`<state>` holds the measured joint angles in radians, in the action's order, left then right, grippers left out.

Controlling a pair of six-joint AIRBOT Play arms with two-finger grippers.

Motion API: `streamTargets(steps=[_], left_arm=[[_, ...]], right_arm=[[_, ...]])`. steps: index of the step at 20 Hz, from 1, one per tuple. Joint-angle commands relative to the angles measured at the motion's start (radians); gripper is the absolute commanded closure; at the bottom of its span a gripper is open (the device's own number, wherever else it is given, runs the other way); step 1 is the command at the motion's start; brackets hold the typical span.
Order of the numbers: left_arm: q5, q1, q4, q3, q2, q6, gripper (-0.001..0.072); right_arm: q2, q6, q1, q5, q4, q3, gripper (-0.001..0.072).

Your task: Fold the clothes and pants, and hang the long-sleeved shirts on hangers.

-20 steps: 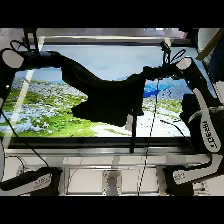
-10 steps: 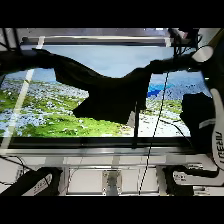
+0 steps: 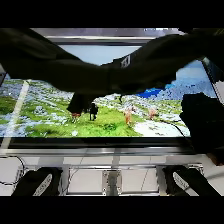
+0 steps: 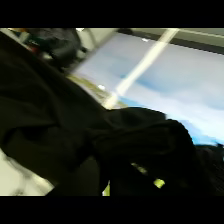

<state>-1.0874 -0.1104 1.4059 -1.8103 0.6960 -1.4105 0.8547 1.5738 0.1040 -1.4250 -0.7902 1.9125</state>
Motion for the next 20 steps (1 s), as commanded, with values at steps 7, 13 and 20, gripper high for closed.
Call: streamTargets(steps=[7,13,20], left_arm=[[-0.179,0.0,0.008,-0.161,0.271,0.04,0.0689],[-0.027,0.0,0.008,-0.161,0.695,0.08,0.0689],[0.116,0.0,0.008,-0.161,1.039,0.049,0.0689]], right_arm=[[0.065,0.219,0.017,-0.088,0.038,0.012,0.0688],[0.546,0.028,0.014,-0.001,-0.192,-0.029,0.0688],[1.04,-0.09,0.002,0.356,-0.239,-0.028,0.0687]])
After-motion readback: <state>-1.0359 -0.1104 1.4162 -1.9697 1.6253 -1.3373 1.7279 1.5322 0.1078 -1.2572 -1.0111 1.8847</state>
